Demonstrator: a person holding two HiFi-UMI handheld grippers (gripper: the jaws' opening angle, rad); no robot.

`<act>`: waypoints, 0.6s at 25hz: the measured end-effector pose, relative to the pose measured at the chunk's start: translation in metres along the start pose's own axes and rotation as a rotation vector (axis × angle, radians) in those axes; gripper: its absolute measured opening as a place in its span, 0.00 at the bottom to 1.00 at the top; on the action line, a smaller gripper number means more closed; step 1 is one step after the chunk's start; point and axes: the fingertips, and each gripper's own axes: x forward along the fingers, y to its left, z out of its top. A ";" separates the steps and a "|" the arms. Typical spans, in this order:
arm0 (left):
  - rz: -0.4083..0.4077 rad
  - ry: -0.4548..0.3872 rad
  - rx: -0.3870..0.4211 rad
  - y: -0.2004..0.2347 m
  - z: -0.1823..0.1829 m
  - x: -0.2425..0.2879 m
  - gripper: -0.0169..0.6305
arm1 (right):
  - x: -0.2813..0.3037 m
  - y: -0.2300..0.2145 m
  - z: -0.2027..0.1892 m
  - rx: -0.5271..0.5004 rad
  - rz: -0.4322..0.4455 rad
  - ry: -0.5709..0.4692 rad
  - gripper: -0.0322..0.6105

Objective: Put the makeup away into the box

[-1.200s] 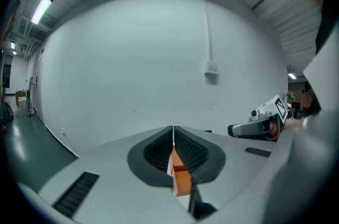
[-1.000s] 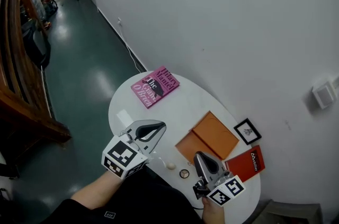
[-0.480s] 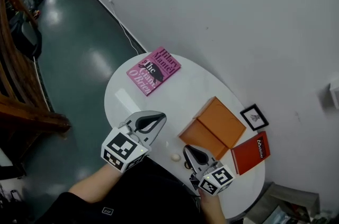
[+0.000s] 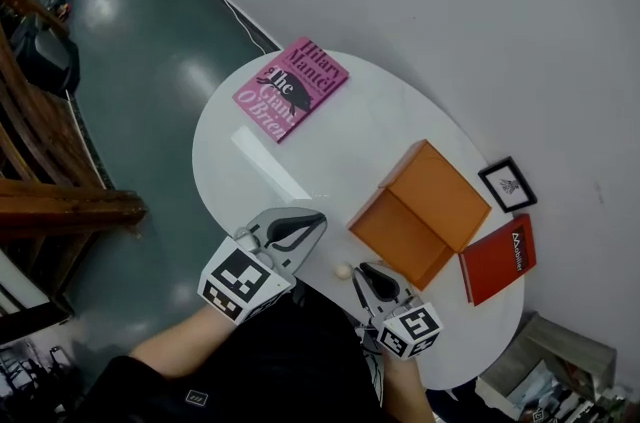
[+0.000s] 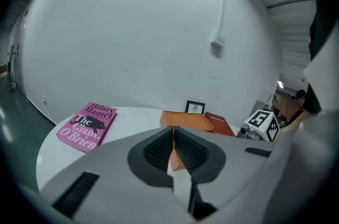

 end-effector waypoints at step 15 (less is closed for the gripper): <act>0.011 0.028 -0.036 -0.010 -0.020 -0.019 0.05 | 0.028 -0.005 -0.074 -0.158 -0.113 0.283 0.25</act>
